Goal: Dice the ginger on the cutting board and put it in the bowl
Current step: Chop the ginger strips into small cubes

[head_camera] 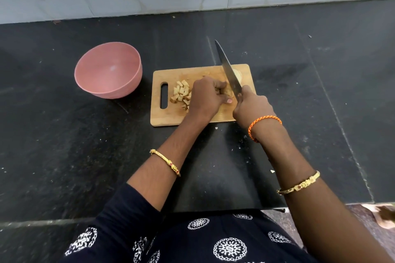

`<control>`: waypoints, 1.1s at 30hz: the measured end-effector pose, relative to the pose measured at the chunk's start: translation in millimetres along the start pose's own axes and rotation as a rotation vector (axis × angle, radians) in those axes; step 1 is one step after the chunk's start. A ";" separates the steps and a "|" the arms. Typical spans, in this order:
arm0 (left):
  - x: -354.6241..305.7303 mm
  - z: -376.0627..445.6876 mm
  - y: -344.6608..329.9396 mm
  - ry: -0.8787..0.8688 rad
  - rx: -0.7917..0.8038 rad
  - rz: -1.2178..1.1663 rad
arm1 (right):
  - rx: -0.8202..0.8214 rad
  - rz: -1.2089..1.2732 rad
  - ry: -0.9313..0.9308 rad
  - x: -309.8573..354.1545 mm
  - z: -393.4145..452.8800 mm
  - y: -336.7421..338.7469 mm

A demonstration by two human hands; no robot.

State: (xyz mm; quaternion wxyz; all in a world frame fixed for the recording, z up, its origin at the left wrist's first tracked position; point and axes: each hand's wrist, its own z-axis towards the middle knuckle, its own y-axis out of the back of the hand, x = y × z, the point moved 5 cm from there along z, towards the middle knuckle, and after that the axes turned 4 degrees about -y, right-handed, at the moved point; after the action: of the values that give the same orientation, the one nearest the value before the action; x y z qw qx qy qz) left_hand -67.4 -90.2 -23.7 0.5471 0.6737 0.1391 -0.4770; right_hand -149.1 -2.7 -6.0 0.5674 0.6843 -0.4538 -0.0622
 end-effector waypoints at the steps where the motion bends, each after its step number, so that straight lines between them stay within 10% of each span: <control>1: -0.2 -0.6 -0.5 -0.006 -0.005 0.005 | 0.011 -0.014 -0.001 0.9 -1.1 0.0; 14: -1.1 -0.9 -0.7 -0.025 -0.012 0.009 | 0.218 -0.035 -0.073 -56.7 -67.4 0.8; 33: 2.2 -0.1 -0.5 0.008 -0.030 -0.018 | 0.047 0.102 0.024 -10.3 -7.7 13.7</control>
State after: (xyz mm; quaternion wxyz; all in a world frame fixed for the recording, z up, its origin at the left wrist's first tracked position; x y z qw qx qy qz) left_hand -66.6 -90.7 -25.7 0.5524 0.6659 0.1546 -0.4770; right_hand -157.9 10.7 3.7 0.5591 0.6742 -0.4824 -0.0143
